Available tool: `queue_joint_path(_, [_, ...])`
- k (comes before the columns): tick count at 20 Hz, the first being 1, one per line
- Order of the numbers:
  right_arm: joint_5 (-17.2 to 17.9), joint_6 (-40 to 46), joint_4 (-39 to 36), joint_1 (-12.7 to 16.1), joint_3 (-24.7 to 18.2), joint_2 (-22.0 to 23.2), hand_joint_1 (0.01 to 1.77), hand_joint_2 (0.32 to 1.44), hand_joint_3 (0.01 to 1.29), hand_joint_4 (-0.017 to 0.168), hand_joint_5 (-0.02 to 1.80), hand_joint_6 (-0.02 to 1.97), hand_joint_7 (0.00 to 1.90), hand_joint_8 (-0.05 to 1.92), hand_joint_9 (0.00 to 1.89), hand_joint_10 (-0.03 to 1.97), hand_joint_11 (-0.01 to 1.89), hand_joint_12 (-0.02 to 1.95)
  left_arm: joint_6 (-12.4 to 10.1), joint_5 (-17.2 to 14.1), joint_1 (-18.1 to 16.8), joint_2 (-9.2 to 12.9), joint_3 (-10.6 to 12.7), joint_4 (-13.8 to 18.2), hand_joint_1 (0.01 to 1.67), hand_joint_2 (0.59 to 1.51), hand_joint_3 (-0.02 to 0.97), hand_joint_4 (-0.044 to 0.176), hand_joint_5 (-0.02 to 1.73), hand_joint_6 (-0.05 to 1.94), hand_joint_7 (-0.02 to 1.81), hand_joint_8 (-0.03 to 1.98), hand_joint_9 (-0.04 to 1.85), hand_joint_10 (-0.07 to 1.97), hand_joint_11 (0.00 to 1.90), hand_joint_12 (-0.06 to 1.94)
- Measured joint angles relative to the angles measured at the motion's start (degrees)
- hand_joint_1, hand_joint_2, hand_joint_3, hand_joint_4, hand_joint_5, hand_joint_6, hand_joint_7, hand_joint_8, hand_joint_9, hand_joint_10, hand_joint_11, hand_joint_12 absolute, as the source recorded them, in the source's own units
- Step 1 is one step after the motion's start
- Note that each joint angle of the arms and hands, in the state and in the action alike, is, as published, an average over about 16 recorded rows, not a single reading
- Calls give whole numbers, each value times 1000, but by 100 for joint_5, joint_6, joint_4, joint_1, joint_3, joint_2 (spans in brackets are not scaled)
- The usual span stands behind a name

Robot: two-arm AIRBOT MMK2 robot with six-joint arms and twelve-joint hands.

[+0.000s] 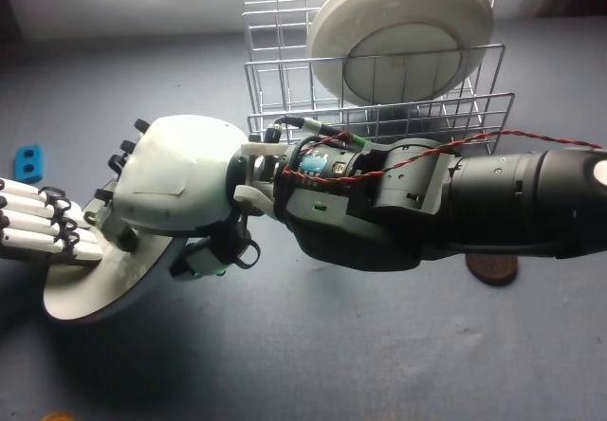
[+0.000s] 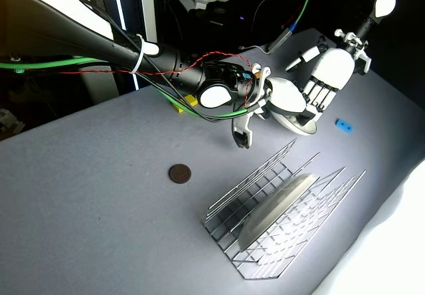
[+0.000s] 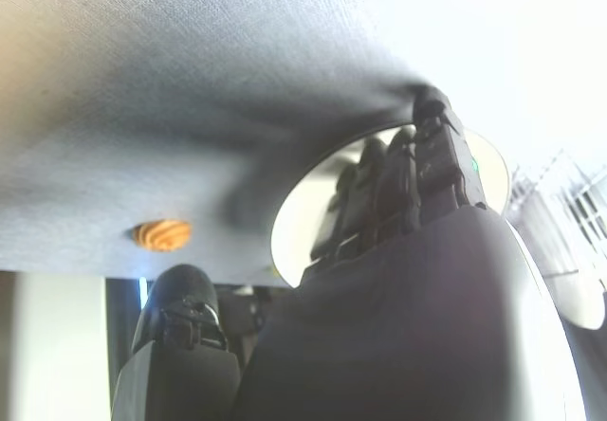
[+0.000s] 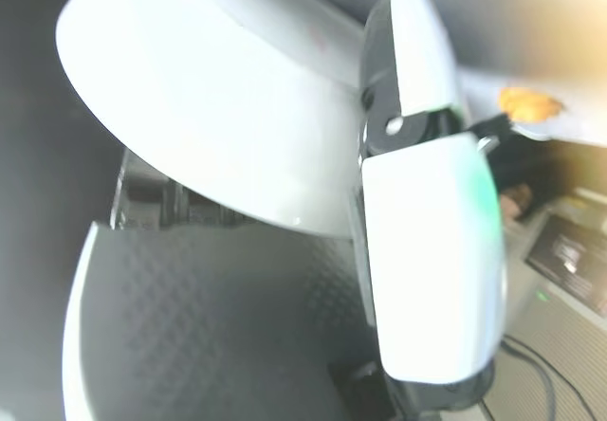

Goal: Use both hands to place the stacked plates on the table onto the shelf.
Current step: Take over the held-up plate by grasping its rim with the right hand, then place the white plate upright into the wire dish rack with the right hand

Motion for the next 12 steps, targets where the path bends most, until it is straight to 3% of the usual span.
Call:
queue_joint_path(3, [69,-11,8,-3,44,-29,1138,972,11,1,735,461,813,373,890,237,650,1143,-21,-5,-96,-3,16,67,14,1151,17,-9,-16,-40,-2,-14,-24,-52,23,13])
queue_joint_path(6, [135,-19,20,-4,15,2,1148,941,11,-1,826,574,917,471,1004,400,806,1110,-75,-12,-268,-15,45,164,13,1152,17,-7,-16,-34,2,-15,-17,-52,22,10])
queue_joint_path(12, [118,-17,44,-4,-232,199,1186,900,11,-5,872,652,983,548,1048,723,897,1105,-248,-29,-833,-33,134,351,14,1151,17,-3,-10,-15,11,-15,-1,-52,19,7])
